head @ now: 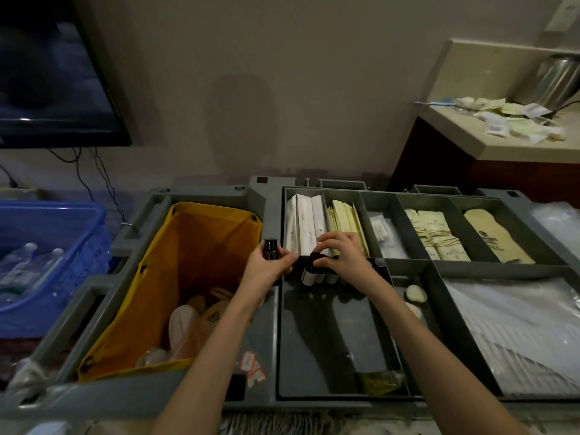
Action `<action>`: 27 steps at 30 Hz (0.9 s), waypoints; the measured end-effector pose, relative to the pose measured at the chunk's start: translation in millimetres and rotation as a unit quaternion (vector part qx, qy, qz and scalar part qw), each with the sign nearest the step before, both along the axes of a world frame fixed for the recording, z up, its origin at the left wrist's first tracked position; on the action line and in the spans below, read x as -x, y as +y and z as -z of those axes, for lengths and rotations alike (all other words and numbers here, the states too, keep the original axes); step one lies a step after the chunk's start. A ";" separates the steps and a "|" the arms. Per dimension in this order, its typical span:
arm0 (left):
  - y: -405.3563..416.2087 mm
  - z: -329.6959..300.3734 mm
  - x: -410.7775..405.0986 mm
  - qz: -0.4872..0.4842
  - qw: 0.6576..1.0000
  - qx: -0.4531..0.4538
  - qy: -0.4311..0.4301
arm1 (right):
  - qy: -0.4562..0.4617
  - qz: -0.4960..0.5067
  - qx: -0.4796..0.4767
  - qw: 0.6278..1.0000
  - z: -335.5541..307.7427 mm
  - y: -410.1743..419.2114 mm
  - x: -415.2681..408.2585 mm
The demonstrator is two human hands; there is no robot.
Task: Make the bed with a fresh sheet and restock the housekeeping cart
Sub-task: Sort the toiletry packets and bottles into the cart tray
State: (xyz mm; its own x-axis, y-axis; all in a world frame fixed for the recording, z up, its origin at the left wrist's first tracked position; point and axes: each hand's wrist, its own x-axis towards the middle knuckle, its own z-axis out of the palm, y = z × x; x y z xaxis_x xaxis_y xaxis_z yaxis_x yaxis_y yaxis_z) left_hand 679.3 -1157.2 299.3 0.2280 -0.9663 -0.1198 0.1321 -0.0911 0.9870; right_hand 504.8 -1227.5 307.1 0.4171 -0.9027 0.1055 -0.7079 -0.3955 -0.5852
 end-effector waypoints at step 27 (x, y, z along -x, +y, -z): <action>-14.8 -0.8 0.0 0.028 0.969 0.064 -0.237 | 0.096 -0.011 0.035 0.995 12.3 -4.5 2.3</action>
